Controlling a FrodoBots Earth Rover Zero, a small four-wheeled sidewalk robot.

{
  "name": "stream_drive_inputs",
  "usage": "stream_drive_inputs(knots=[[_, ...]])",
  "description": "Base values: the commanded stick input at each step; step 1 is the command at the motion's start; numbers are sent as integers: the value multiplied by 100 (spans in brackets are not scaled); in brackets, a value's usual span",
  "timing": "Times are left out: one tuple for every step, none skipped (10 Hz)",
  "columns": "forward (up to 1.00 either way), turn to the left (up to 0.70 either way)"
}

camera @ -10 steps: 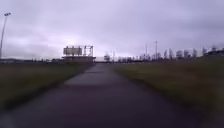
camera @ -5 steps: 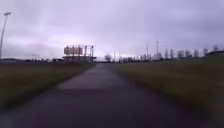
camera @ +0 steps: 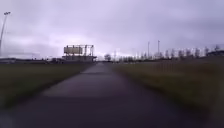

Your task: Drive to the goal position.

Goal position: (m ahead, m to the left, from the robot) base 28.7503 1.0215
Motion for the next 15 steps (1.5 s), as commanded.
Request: stream_drive_inputs(knots=[[100, 36], [100, 18], [100, 3], [100, 2], [100, 2], [100, 2], [100, 2], [100, 2], [100, 2], [100, 2], [100, 2], [100, 2], [100, 2], [100, 1], [100, 2]])
